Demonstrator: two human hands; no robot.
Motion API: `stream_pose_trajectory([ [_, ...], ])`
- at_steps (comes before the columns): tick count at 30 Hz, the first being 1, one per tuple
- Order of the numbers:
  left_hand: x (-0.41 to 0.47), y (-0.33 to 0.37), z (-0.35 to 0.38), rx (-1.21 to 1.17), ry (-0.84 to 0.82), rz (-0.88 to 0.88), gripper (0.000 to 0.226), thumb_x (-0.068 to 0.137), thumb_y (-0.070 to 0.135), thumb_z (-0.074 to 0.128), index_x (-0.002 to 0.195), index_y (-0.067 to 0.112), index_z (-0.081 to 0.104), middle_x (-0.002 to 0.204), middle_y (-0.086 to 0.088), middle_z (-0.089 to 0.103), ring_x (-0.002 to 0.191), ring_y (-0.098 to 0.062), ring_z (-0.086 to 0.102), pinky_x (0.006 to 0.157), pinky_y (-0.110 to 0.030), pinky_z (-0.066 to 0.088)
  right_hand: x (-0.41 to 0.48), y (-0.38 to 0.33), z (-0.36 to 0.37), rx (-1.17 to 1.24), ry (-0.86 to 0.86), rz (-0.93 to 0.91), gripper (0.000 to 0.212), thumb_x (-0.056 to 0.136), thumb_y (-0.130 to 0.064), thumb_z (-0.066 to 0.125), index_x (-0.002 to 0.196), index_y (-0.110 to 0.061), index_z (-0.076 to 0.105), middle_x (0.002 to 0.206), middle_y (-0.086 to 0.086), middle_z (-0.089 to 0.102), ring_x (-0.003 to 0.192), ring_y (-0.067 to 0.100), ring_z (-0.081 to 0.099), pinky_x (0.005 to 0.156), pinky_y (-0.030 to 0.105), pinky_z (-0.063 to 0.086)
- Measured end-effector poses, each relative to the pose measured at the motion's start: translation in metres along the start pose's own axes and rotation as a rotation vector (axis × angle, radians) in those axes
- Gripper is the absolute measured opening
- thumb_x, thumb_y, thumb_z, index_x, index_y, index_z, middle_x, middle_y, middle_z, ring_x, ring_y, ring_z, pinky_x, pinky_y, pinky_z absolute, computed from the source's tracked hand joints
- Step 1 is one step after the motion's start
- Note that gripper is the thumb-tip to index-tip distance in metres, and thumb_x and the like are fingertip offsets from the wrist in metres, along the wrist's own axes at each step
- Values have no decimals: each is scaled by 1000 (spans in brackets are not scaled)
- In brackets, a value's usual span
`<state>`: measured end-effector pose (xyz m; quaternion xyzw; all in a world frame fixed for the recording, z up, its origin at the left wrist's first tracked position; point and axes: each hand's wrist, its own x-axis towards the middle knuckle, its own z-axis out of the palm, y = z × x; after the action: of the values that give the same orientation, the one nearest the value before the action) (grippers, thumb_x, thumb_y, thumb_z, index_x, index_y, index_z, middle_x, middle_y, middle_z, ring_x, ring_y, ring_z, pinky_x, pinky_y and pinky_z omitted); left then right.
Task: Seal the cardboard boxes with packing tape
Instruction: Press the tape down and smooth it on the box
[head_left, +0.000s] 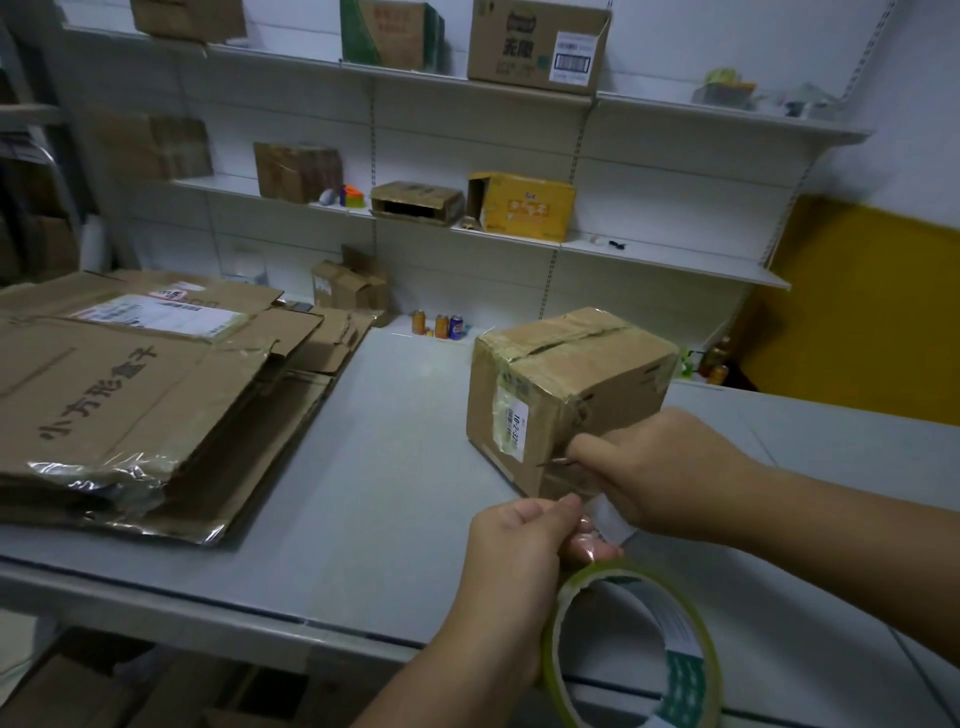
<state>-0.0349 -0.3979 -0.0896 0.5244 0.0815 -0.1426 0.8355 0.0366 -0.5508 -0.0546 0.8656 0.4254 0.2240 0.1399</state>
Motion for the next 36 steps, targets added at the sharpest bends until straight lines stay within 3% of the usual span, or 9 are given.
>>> stream_pose_trajectory([
  [4,-3,2,-1,21,-15,4,24,91,17,58,76,1,68,76,-25,68,61,-23,67,52,-25,52,0,-4,17,28,-56,-59,33,58,-29,81,79,-21,56,47,-6,50,33,14,45,30,21,31],
  [7,-4,2,-3,35,-26,27,26,91,17,57,81,-4,68,68,-21,68,56,-22,66,46,-23,49,-9,0,18,114,-39,24,14,75,-35,59,83,-24,55,52,-7,55,39,10,49,35,19,30],
  [12,-3,-1,-5,28,-40,63,28,91,17,57,70,1,66,64,-24,64,59,-29,68,44,-23,48,-15,17,-25,541,347,391,23,90,-39,37,80,-30,56,58,-8,52,52,7,50,45,18,35],
  [16,0,-4,-6,65,-40,87,36,92,20,56,60,10,70,63,-21,66,66,-32,69,48,-26,50,36,22,-53,329,562,258,27,91,-33,48,78,-16,64,59,-5,55,50,7,49,45,22,39],
  [19,-1,-3,-4,88,-31,88,33,92,21,55,65,9,69,63,-20,67,64,-30,67,53,-27,52,69,11,-32,196,489,106,27,88,-32,51,81,-13,70,76,3,70,63,22,64,53,31,51],
  [26,1,6,-10,-38,174,162,23,94,23,52,84,6,63,63,-14,69,55,-21,64,53,-24,53,53,22,20,56,602,-17,29,82,-39,67,67,-15,70,99,1,74,71,16,72,51,28,54],
  [29,6,4,-11,-6,201,171,12,89,21,61,100,17,61,73,-7,74,70,-18,71,64,-28,56,43,30,21,89,539,-44,35,83,-47,65,69,-15,70,100,1,74,80,16,72,61,30,56],
  [34,10,5,-16,-60,143,131,32,79,11,71,107,22,58,81,-11,74,86,-29,70,83,-41,54,45,23,-7,489,510,389,44,80,-53,58,99,-16,73,92,0,73,78,16,68,67,33,55],
  [36,9,6,-16,-94,125,125,32,81,9,68,109,21,56,83,-10,74,85,-27,70,78,-38,54,25,10,-16,588,681,453,37,82,-46,61,85,-11,73,83,4,73,74,17,67,66,36,54],
])
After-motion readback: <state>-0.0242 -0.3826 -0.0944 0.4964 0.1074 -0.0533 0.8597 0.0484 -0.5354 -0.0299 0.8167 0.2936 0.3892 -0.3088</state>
